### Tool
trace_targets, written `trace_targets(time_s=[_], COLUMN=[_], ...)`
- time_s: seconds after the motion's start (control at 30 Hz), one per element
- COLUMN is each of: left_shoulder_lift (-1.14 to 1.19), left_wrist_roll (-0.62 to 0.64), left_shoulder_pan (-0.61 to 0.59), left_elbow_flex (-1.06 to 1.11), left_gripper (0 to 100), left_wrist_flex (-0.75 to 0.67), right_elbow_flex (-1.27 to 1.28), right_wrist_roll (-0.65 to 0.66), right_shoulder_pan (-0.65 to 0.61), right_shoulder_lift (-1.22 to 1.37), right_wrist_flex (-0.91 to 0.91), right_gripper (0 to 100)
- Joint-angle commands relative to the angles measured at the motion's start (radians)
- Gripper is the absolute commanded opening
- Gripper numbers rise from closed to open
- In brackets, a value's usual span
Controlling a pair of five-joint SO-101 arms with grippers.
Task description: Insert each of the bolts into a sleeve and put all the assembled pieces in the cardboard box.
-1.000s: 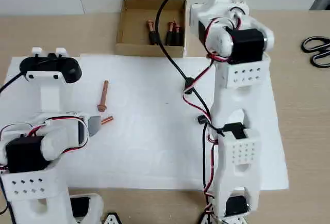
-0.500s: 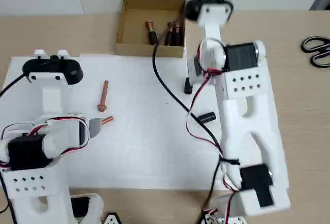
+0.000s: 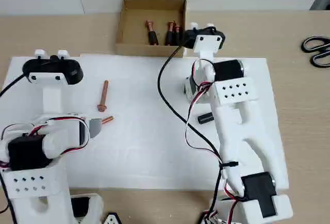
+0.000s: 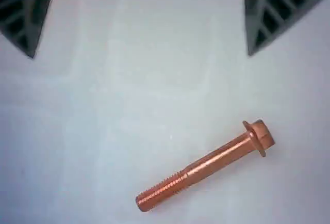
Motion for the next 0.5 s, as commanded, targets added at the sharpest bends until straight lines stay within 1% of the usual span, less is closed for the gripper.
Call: trace_targets(time_s=[0.0, 0.07, 0.1, 0.23, 0.47], left_shoulder_lift=[-0.011, -0.011, -0.011, -0.011, -0.011], left_wrist_roll=[-0.005, -0.005, -0.005, -0.005, -0.006], left_shoulder_pan=[-0.005, -0.005, -0.005, -0.005, -0.005], left_elbow_flex=[-0.004, -0.004, -0.004, -0.004, -0.004], left_gripper=[25, 25, 25, 25, 25], left_wrist_flex=[0.012, 0.012, 0.012, 0.012, 0.012], right_elbow_flex=[-0.003, -0.017, -0.032, -0.163, -0.43], right_wrist_roll=[-0.051, -0.052, -0.049, -0.052, -0.052], right_shoulder_pan=[-0.019, -0.027, -0.028, -0.03, -0.025], right_shoulder_lift=[0.048, 0.131, 0.176, 0.348, 0.545], right_wrist_flex=[-0.058, -0.093, -0.111, -0.12, -0.097], right_gripper=[17.0, 9.4, 7.2, 10.2, 10.1])
